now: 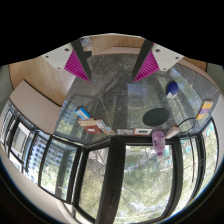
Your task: Arrange mouse
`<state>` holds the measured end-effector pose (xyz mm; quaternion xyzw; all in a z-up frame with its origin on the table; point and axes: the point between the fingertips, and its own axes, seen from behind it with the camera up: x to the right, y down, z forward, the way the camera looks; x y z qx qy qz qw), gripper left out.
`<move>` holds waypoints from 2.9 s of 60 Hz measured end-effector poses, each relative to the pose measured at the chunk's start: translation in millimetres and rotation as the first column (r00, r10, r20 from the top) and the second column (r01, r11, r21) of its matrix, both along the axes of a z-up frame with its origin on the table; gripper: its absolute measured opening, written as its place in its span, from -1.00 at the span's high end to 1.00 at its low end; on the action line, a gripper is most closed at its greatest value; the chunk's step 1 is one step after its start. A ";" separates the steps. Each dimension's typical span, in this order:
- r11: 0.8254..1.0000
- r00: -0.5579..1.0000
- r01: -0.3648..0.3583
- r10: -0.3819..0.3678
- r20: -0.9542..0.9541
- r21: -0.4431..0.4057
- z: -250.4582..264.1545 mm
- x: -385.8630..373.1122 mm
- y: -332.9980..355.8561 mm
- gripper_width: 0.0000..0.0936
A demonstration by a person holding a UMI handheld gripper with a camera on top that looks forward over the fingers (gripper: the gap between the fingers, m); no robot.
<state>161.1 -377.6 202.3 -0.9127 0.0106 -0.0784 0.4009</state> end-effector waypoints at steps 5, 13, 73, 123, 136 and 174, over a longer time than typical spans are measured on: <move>1.000 1.000 0.007 -0.007 -0.002 -0.003 -3.9 2.1 -3.8 -0.83; 1.000 1.000 0.027 -0.027 0.008 -0.015 -26.7 7.3 -29.8 -0.83; 0.988 0.991 -0.078 0.091 -0.102 0.132 -212.1 -316.6 176.0 -0.32; 0.835 0.959 -0.194 0.272 -0.080 0.515 88.1 -323.8 284.9 0.23; 0.923 0.972 -0.162 0.210 -0.104 0.350 -33.7 -294.3 396.8 0.24; 0.987 0.987 -0.118 0.129 -0.101 0.110 -163.0 -273.3 394.2 -0.84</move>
